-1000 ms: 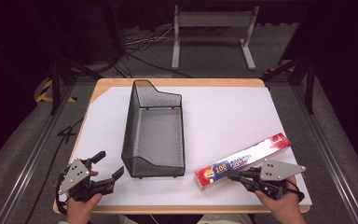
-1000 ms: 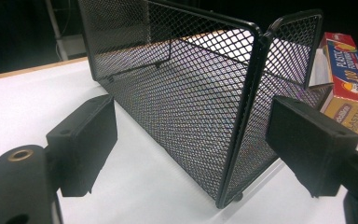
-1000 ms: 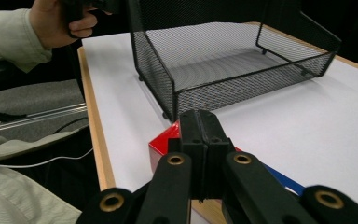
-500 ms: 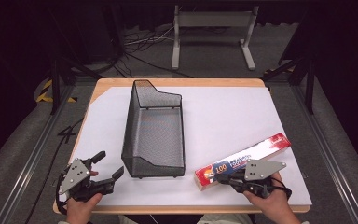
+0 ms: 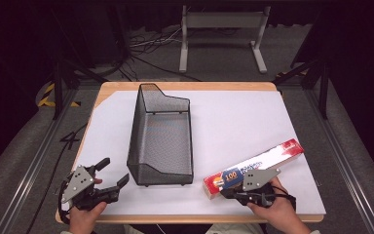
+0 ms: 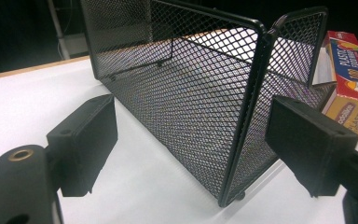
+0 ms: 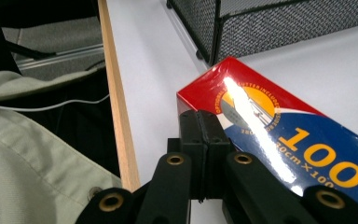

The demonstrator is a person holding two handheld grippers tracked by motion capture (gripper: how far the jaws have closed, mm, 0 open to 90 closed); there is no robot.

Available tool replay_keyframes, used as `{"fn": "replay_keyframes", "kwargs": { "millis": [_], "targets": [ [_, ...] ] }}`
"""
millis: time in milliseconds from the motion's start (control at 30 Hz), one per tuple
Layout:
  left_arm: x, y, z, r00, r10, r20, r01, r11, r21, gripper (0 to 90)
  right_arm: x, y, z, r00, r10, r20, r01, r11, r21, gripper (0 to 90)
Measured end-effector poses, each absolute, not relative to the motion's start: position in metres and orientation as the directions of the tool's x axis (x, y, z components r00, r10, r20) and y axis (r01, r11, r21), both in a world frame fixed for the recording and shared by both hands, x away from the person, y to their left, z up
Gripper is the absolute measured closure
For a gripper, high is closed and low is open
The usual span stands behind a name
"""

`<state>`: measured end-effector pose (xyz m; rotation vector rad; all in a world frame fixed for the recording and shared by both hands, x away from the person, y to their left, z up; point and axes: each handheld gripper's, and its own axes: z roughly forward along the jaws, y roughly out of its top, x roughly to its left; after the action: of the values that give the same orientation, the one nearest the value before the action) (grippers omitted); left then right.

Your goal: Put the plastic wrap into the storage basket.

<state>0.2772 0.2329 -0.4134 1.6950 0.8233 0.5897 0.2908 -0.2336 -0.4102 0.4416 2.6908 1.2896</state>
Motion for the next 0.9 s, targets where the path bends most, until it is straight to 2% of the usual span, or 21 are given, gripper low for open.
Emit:
{"fn": "replay_keyframes", "kwargs": {
  "millis": [267, 500, 900],
  "targets": [
    [0.277, 0.233, -0.414, 0.633, 0.774, -0.027, 0.226, -0.151, 0.962, 17.7, 0.293, -0.229, -0.416, -0.950, 0.312, 0.029, 0.233, 0.643, 0.729, 88.0],
    [0.277, 0.233, -0.414, 0.633, 0.774, -0.028, 0.224, -0.149, 0.963, 17.7, 0.296, -0.223, -0.421, -0.953, 0.301, 0.036, 0.243, 0.687, 0.685, 90.0],
    [0.277, 0.233, -0.413, 0.631, 0.775, -0.028, 0.225, -0.148, 0.963, 17.7, 0.302, -0.216, -0.423, -0.948, 0.316, 0.020, 0.250, 0.708, 0.660, 90.0]
  ]
}}
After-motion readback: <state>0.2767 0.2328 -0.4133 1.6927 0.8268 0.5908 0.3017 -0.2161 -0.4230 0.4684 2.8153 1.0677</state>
